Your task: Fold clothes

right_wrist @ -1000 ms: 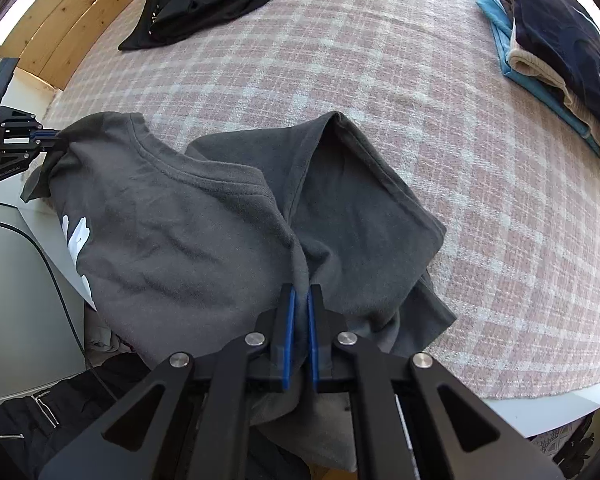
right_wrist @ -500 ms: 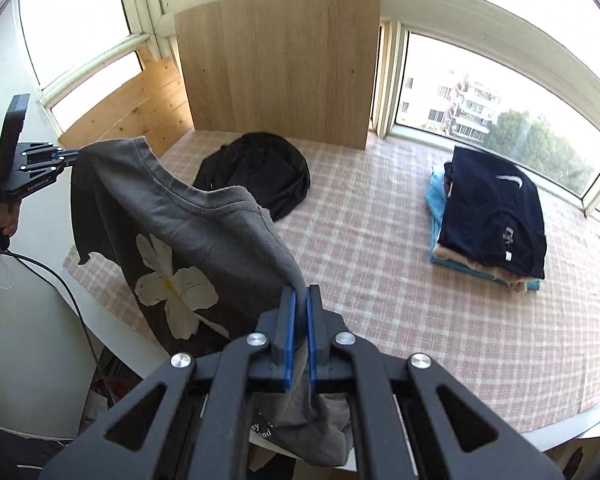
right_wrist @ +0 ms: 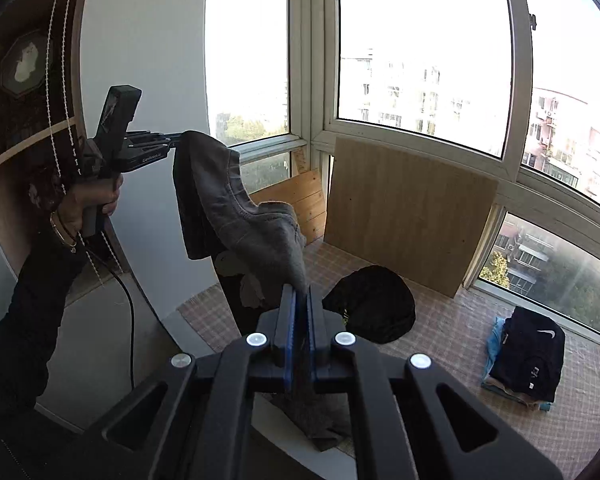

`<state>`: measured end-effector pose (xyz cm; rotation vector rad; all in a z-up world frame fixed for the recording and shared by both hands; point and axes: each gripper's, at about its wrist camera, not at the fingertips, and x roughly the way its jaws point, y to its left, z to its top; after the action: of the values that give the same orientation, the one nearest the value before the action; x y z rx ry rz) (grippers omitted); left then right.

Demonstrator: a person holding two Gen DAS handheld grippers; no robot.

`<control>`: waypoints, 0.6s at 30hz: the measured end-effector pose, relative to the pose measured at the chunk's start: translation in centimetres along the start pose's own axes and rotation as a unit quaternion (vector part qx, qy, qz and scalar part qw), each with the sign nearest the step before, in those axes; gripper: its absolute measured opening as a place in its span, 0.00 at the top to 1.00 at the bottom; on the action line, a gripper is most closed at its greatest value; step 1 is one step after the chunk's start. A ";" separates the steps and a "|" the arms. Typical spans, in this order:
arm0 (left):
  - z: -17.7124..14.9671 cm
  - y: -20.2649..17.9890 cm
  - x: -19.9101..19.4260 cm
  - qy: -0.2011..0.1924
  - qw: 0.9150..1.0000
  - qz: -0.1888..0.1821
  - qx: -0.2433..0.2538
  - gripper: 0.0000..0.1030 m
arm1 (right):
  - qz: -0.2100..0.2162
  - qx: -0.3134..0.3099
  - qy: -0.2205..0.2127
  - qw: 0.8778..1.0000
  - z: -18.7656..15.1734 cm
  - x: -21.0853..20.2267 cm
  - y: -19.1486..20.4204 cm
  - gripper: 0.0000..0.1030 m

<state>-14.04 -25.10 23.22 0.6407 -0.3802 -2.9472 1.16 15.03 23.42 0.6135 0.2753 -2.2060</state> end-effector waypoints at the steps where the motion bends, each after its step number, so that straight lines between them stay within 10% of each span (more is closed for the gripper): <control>1: 0.6 0.4 -0.6 -0.004 1.000 0.009 0.001 0.97 | 0.005 -0.006 -0.005 1.000 0.3 -0.3 0.4 0.95; 5: 3.2 0.8 -2.6 -0.015 0.999 0.037 0.017 0.97 | 0.004 0.000 -0.023 1.000 1.0 -1.4 -1.3 0.95; 13: 8.9 -11.3 -0.6 -0.043 0.992 0.019 0.115 0.97 | -0.049 0.072 -0.055 0.995 -1.0 -5.2 -15.6 0.95; 18: 11.6 -14.6 0.4 -0.086 0.994 -0.007 0.073 1.00 | -0.086 0.111 -0.064 0.988 -2.4 -6.8 -24.6 0.95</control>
<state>-19.97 -8.56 29.44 0.4054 -0.6155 -3.0180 -13.02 36.29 24.67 0.5813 0.0152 -2.4515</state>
